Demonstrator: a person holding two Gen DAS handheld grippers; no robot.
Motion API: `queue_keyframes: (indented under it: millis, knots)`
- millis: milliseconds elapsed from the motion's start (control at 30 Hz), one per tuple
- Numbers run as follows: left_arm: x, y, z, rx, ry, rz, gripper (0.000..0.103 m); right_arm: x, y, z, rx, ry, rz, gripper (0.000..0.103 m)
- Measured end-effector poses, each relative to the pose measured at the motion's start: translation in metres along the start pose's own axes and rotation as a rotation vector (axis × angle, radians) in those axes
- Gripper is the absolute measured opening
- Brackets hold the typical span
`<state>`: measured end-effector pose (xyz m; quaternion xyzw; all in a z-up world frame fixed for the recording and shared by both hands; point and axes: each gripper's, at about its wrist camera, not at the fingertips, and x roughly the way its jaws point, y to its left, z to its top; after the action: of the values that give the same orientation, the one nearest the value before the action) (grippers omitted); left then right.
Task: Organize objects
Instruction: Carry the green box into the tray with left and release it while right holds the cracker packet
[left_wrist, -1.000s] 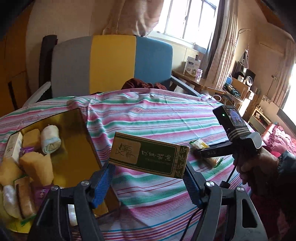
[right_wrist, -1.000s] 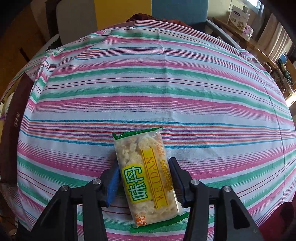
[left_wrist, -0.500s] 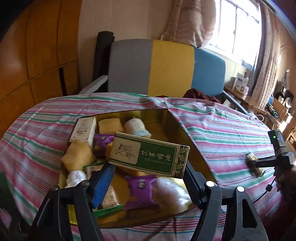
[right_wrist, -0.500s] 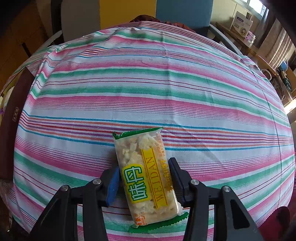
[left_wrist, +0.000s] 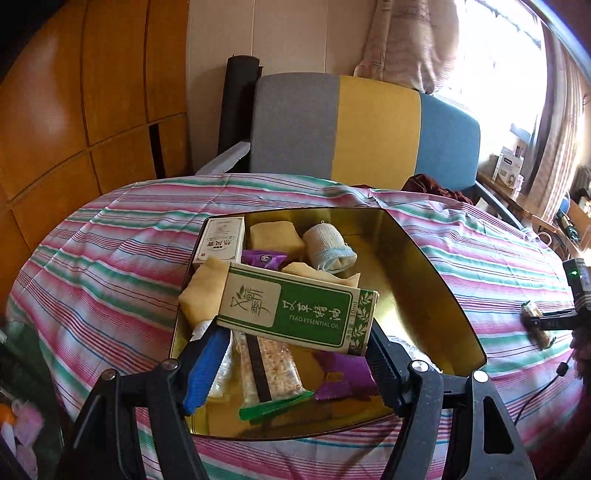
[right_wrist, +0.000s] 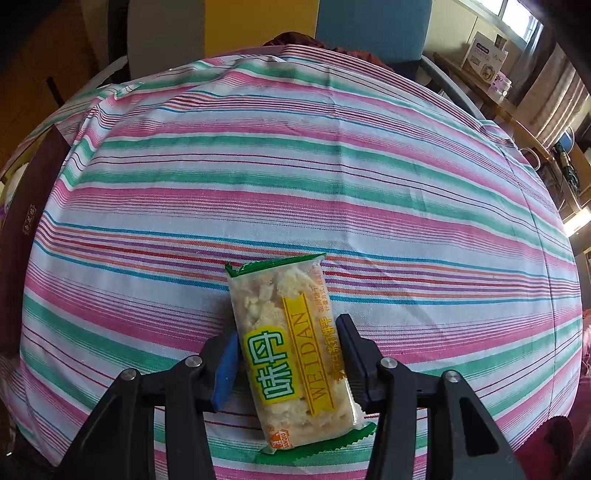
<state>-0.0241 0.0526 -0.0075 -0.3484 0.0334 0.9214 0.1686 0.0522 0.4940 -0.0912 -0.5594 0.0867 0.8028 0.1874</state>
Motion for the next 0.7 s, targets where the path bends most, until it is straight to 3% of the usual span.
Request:
queue_keyframes:
  millis: [400, 700]
  knots:
    - [0.006, -0.007, 0.003, 0.001, 0.025, -0.024, 0.073, -0.006, 0.004, -0.005, -0.025, -0.007, -0.023, 0.05]
    - [0.032, -0.033, 0.03, 0.016, 0.051, -0.135, 0.073, -0.002, 0.003, -0.001, -0.039, -0.009, -0.033, 0.05]
